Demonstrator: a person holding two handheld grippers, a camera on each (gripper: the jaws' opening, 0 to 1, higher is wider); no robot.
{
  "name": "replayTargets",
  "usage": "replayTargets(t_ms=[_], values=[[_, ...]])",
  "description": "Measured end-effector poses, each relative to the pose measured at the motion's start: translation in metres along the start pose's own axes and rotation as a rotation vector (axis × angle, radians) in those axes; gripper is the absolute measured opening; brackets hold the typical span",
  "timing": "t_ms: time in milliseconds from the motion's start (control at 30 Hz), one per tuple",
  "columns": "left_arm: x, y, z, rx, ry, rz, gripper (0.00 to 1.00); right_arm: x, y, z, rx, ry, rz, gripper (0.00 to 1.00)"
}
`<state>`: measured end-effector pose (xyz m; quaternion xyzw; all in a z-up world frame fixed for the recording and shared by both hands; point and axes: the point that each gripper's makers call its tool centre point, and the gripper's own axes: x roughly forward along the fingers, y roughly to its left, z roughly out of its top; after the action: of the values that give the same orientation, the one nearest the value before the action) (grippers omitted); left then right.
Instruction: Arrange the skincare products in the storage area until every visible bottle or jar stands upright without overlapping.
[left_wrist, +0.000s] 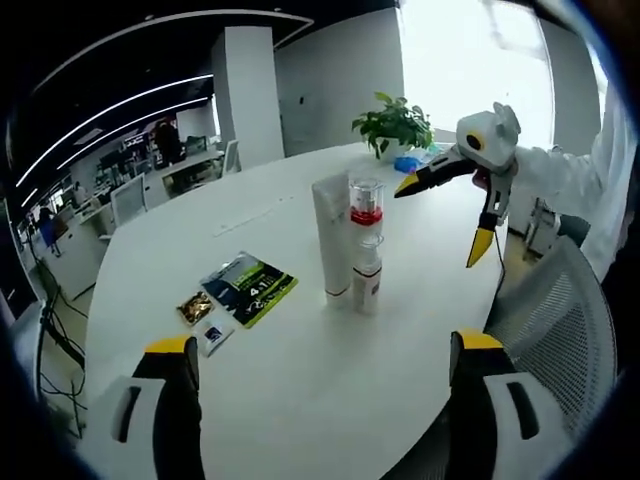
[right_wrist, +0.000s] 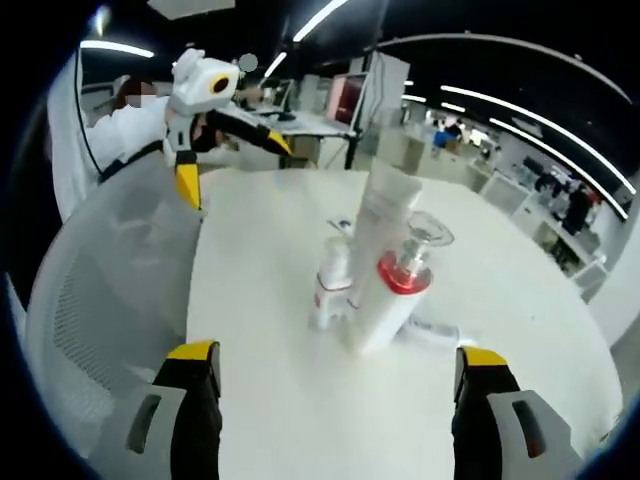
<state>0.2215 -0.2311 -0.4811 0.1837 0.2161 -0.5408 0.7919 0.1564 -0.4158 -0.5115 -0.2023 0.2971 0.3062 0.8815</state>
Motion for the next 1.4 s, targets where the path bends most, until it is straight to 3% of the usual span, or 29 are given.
replayTargets(t_ms=[133,233,533,800,900,967,1200,1400], values=[[0.000,0.004,-0.001,-0.007,0.001,0.011,0.99,0.003,-0.014,-0.006,-0.065,0.049,0.027,0.91],[0.001,0.004,-0.001,-0.014,-0.004,0.013,0.99,0.008,-0.024,-0.013,-0.085,0.077,0.052,0.92],[-0.001,0.011,-0.005,-0.034,0.002,0.038,0.99,0.019,-0.056,-0.030,-0.199,0.195,0.093,0.75],[0.000,0.007,-0.009,-0.040,0.011,0.043,0.99,0.032,-0.084,-0.035,-0.260,0.242,0.112,0.66],[0.002,0.006,-0.010,-0.047,0.011,0.040,0.99,0.039,-0.092,-0.041,-0.298,0.276,0.140,0.60],[0.004,0.008,-0.012,-0.048,0.018,0.040,0.99,0.044,-0.095,-0.044,-0.305,0.294,0.163,0.61],[0.008,0.010,-0.016,-0.058,0.025,0.034,0.99,0.062,-0.112,-0.035,-0.349,0.279,0.175,0.51],[0.012,0.012,-0.020,-0.071,0.030,0.025,0.99,0.079,-0.107,-0.033,-0.397,0.284,0.261,0.45]])
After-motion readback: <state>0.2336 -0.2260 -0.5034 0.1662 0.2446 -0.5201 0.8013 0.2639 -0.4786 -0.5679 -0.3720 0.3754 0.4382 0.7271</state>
